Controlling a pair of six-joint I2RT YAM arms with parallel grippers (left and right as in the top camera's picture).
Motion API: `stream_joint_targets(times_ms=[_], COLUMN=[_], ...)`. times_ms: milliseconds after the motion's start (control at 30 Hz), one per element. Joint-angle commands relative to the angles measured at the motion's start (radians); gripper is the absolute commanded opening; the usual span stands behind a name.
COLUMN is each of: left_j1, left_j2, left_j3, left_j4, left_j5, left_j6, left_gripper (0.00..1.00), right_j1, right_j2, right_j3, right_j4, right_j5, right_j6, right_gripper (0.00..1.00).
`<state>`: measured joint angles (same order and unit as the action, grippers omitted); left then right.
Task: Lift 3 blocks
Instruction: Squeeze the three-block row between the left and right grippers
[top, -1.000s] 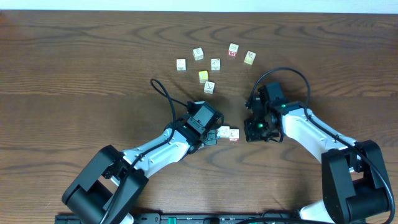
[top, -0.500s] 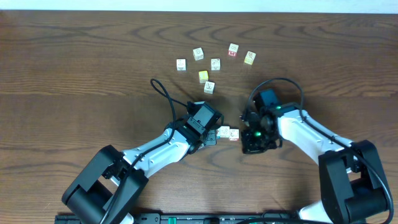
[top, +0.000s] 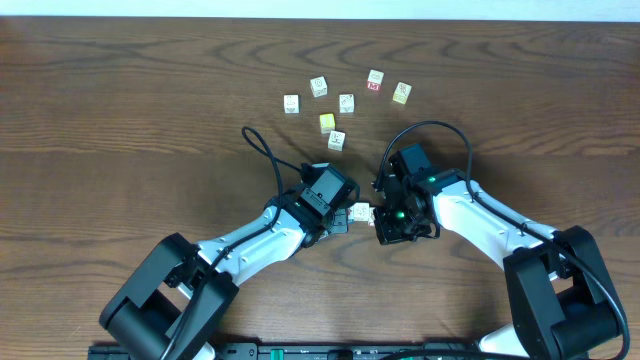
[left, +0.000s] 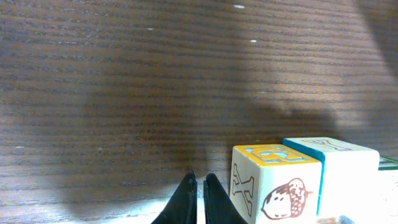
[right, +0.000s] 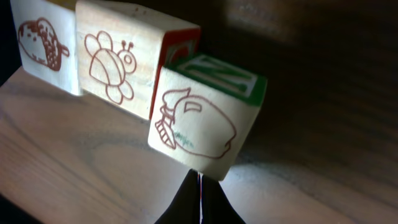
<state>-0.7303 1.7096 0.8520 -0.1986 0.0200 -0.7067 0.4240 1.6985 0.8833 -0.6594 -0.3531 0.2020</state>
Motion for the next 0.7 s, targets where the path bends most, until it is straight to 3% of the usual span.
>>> stream_joint_targets(times_ms=[0, 667], left_j1=[0.0, 0.0], left_j2=[0.01, 0.01], left_j3=[0.014, 0.014], left_j4=[-0.002, -0.002], left_j5=[-0.017, -0.029], left_j6=[-0.002, -0.002], left_gripper=[0.08, 0.08], right_j1=[0.009, 0.01], right_j2=[-0.01, -0.01], right_j3=[-0.003, -0.003], right_j4=[0.016, 0.041], right_j5=[0.024, 0.019], right_j6=[0.014, 0.014], right_gripper=[0.01, 0.01])
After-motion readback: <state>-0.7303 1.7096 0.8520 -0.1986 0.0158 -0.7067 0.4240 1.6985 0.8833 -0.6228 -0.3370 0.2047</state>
